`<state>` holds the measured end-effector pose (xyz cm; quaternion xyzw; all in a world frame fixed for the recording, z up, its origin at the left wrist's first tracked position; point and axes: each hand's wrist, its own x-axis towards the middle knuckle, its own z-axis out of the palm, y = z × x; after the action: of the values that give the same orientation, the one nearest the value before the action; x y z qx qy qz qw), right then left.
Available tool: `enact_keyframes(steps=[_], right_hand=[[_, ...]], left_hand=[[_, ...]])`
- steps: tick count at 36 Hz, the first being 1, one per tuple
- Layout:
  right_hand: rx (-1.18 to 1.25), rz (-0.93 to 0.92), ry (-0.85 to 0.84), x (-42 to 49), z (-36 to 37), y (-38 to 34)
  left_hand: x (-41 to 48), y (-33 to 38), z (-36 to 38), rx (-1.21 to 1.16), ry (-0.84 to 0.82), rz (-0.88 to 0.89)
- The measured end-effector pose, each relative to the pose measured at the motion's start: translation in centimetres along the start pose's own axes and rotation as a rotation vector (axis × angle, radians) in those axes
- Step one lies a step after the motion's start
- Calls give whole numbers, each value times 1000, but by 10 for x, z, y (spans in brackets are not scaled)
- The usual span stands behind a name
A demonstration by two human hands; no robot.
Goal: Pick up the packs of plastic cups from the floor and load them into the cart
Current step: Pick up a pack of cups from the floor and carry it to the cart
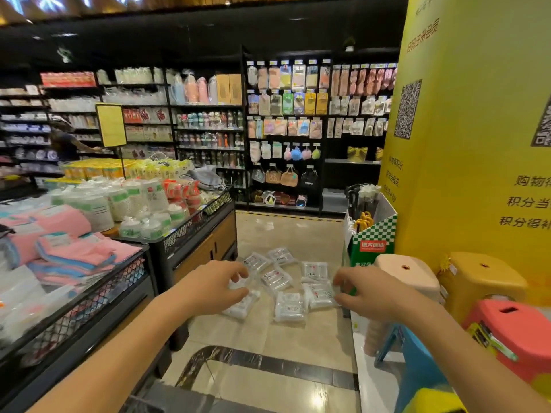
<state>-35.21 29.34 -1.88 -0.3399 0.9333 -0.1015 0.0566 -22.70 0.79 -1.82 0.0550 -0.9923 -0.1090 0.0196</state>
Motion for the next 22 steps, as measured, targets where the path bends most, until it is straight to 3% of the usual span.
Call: enact_keyframes(steps=[10,22], right_hand=[[11,-57,-59,96,3,17],[-58,-88,-80,281,-12,2]], left_hand=[[75,-36,5,-14,-27,-71],[222,-138,-4,-54,17,-70]])
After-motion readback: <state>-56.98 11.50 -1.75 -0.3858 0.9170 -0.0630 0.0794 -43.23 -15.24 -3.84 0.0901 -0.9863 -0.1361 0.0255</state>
